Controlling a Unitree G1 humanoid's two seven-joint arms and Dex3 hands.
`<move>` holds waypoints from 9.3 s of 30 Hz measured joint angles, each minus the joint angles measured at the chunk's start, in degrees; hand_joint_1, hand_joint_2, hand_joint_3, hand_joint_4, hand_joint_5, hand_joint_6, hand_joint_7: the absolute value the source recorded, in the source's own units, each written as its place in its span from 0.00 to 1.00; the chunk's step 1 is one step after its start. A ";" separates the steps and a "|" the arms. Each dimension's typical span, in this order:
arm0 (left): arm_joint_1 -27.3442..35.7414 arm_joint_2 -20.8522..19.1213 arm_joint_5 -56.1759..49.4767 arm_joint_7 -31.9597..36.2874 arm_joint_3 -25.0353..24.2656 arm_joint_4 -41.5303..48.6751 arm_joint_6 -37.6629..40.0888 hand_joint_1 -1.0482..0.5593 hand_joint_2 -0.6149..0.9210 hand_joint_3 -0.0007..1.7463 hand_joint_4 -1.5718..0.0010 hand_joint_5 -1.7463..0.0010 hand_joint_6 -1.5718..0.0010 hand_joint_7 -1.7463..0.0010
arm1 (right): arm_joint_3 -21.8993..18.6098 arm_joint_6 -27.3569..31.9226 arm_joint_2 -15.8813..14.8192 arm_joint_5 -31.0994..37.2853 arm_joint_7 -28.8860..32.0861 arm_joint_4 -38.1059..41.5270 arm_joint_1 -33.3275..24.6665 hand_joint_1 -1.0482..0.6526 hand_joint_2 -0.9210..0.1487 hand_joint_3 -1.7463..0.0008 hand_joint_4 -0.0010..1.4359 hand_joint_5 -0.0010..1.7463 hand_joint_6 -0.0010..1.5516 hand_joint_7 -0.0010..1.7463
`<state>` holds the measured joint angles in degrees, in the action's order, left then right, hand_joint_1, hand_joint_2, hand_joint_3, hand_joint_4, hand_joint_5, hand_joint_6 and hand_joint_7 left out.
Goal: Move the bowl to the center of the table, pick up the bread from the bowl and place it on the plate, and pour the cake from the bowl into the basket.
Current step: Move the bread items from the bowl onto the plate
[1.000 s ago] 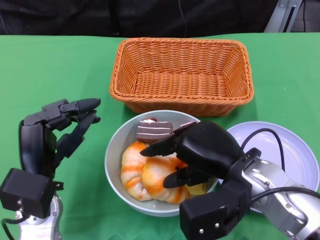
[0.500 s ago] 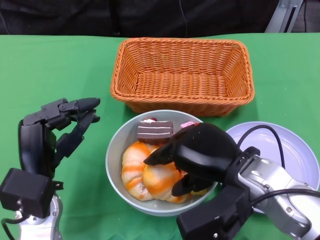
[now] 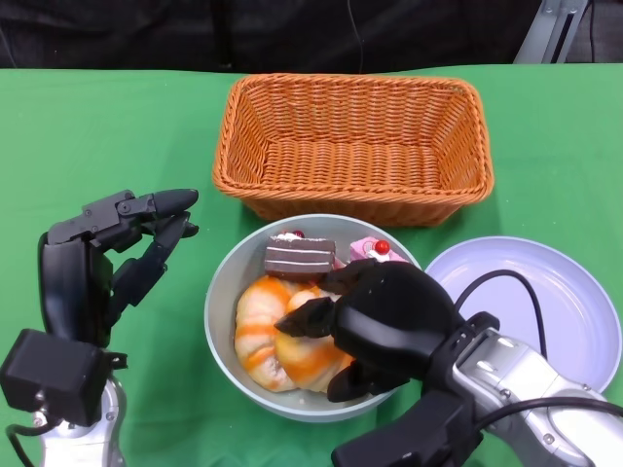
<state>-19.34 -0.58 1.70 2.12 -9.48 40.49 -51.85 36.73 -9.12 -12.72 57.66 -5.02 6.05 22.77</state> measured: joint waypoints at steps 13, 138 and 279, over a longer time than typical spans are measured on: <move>0.65 0.67 -0.05 0.00 0.01 -1.13 0.00 0.51 1.00 0.13 0.44 0.41 0.27 0.82 | 2.08 0.91 -0.01 1.63 1.05 -0.02 -0.21 0.10 0.00 0.98 0.40 0.00 0.37 0.00; 1.77 0.86 -0.14 -0.03 -0.14 -1.52 -0.55 0.51 1.00 0.13 0.45 0.38 0.29 0.77 | -12.85 -37.30 3.41 -13.49 48.48 26.57 7.40 0.51 0.05 1.00 0.57 0.77 0.81 0.06; 6.26 3.34 4.79 -2.78 0.33 -16.14 11.17 0.51 1.00 0.13 0.48 0.32 0.38 0.61 | -29.16 -33.16 -7.97 -25.93 36.11 33.39 -9.40 0.43 0.05 1.00 0.47 0.27 0.49 0.01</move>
<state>-13.08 2.76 6.49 -0.66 -9.15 24.35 -40.68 7.57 -42.28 -20.69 31.73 31.09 39.44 13.37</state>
